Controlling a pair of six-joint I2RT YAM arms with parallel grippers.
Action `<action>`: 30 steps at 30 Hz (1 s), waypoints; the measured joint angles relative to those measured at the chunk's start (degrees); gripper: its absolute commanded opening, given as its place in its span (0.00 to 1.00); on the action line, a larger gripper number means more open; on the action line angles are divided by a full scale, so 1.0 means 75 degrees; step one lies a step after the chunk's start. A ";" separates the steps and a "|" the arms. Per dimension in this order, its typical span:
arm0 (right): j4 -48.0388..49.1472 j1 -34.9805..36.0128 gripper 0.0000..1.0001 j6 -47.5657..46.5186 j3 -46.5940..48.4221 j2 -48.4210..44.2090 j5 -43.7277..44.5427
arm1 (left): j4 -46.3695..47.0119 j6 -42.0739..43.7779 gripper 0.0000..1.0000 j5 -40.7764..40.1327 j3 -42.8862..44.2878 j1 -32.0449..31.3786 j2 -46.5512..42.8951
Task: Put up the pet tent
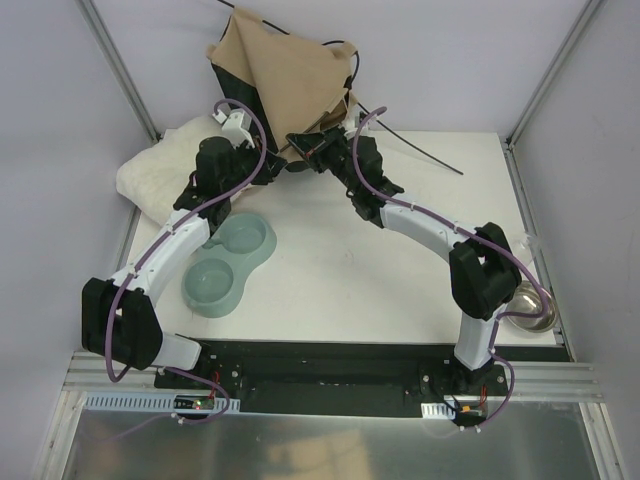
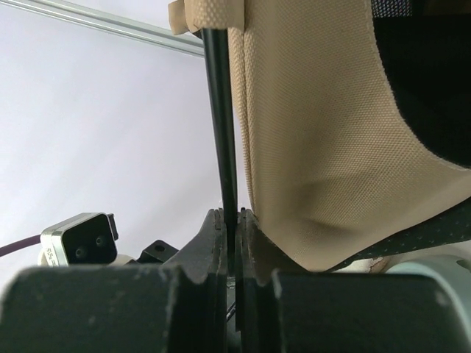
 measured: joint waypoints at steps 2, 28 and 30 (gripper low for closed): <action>-0.0015 -0.0003 0.00 0.0102 0.0000 0.0003 -0.0003 | 0.0000 -0.0015 0.00 0.0073 0.0000 0.0070 0.0000; -0.0402 -0.0052 0.00 0.0047 0.0082 0.0000 0.0329 | 0.0041 -0.0026 0.00 0.0315 0.0029 0.0134 0.0125; -0.0402 -0.0055 0.00 -0.0085 0.0082 0.0000 0.0347 | 0.0038 -0.0026 0.00 0.0318 0.0041 0.0134 0.0146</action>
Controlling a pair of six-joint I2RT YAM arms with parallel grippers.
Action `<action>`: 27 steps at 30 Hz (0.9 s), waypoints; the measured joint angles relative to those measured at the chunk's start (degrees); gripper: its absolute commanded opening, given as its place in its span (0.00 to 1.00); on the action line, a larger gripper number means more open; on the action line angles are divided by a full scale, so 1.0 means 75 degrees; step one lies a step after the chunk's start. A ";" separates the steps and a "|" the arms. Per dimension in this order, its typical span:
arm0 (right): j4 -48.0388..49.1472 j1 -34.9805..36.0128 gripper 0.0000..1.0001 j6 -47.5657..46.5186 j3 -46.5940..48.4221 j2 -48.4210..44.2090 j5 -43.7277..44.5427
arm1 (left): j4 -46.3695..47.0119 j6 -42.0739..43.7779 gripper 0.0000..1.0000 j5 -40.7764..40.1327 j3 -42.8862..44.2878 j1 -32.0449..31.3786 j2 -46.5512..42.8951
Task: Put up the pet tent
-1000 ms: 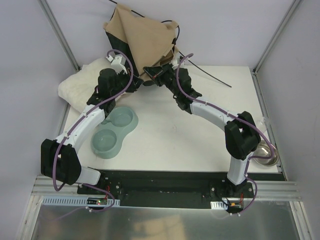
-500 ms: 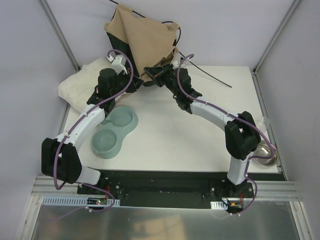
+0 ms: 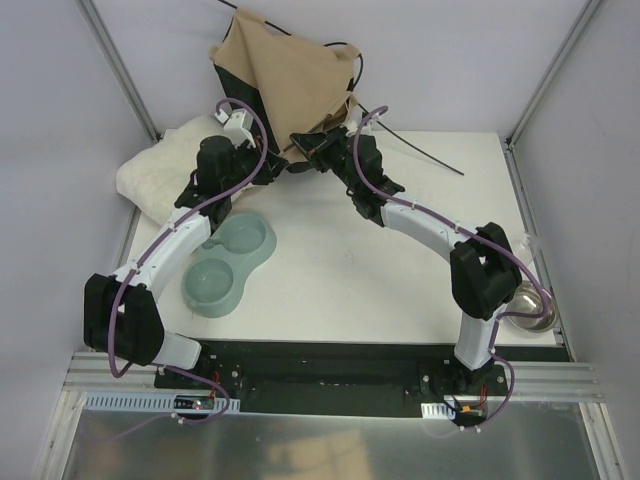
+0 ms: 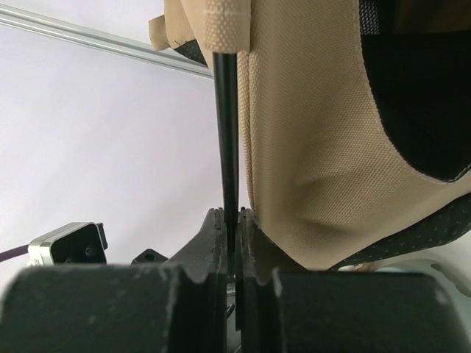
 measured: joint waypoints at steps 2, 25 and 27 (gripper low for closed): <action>0.0000 0.0000 0.00 -0.0149 0.0003 0.0003 0.0035 | 0.0003 0.0000 0.00 0.0003 0.0003 0.0000 0.0020; 0.0122 -0.0073 0.00 -0.1469 0.0291 0.0271 0.0047 | -0.0085 -0.0003 0.00 -0.0009 0.0289 0.0000 0.0318; 0.0157 -0.0073 0.00 -0.1565 0.0204 0.0268 0.0052 | -0.0160 -0.0003 0.00 -0.0009 0.0306 0.0000 0.0367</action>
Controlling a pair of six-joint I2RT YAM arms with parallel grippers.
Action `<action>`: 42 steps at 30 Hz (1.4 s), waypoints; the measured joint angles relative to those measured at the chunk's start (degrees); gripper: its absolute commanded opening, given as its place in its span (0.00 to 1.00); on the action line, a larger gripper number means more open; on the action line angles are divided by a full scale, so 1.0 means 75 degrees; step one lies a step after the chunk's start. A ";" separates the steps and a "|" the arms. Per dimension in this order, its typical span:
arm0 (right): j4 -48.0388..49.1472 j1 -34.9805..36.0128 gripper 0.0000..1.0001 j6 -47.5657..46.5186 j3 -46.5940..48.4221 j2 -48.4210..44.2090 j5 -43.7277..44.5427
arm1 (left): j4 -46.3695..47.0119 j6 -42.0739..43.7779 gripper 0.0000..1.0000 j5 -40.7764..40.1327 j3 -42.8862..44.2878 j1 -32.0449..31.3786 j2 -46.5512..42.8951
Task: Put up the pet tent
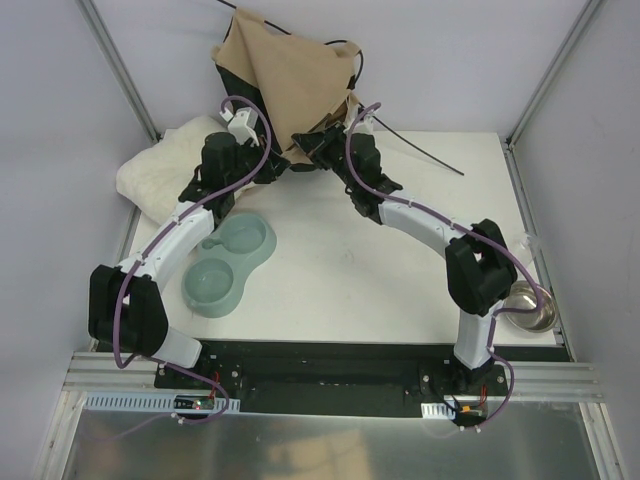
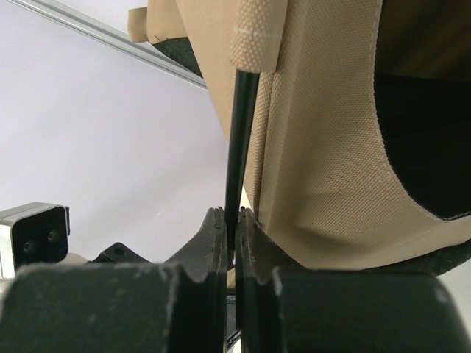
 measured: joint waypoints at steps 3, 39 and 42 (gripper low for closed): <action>-0.0032 -0.0003 0.00 -0.0152 -0.0041 -0.0003 0.0000 | -0.0096 0.0000 0.00 -0.0009 0.0020 0.0000 0.0058; -0.0312 -0.0265 0.00 -0.1052 0.0280 -0.0125 -0.1046 | -0.0530 0.0012 0.00 -0.0128 0.0545 0.0000 0.0184; -0.0312 -0.0274 0.00 -0.1107 0.0256 -0.0125 -0.1075 | -0.0589 0.0015 0.00 -0.0079 0.0627 0.0035 0.0230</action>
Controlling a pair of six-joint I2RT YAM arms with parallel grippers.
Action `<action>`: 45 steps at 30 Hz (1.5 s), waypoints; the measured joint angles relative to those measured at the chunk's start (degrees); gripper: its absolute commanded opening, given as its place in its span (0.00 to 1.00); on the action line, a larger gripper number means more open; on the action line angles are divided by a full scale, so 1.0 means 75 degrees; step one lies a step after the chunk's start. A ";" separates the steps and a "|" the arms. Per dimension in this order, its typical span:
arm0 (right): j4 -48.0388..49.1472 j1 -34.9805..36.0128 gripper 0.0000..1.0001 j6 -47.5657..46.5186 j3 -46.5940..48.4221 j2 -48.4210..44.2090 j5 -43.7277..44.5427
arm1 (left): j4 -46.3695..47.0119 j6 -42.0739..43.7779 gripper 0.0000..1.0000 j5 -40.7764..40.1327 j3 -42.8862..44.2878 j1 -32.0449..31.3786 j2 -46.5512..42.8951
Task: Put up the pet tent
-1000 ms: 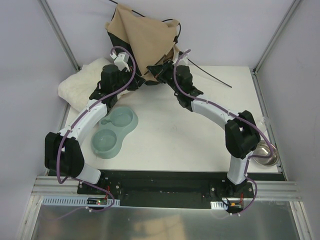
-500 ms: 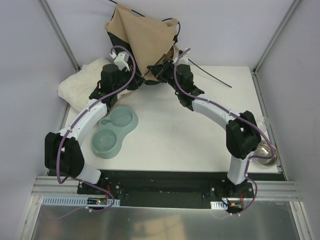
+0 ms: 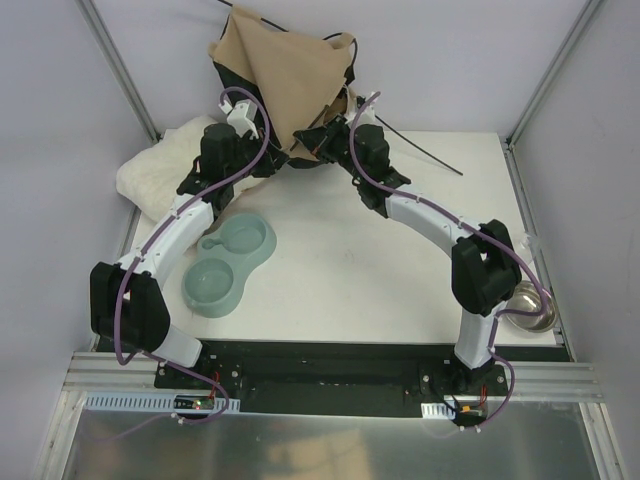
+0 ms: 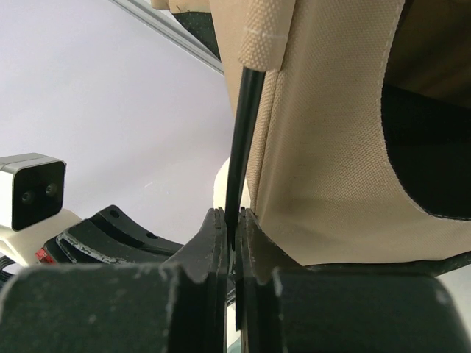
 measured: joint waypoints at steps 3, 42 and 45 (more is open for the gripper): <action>0.0003 0.0000 0.00 -0.0017 -0.0009 0.0009 -0.0061 | -0.0038 0.0023 0.00 0.0117 0.0026 0.0029 0.0020; 0.0108 -0.0125 0.00 0.2903 0.0306 0.0373 0.0073 | 0.0213 0.0087 0.00 0.0283 0.0006 0.0061 0.0038; 0.0087 -0.0125 0.00 0.2940 0.0315 0.0402 0.0099 | 0.0213 0.0087 0.00 0.0283 0.0000 0.0061 0.0038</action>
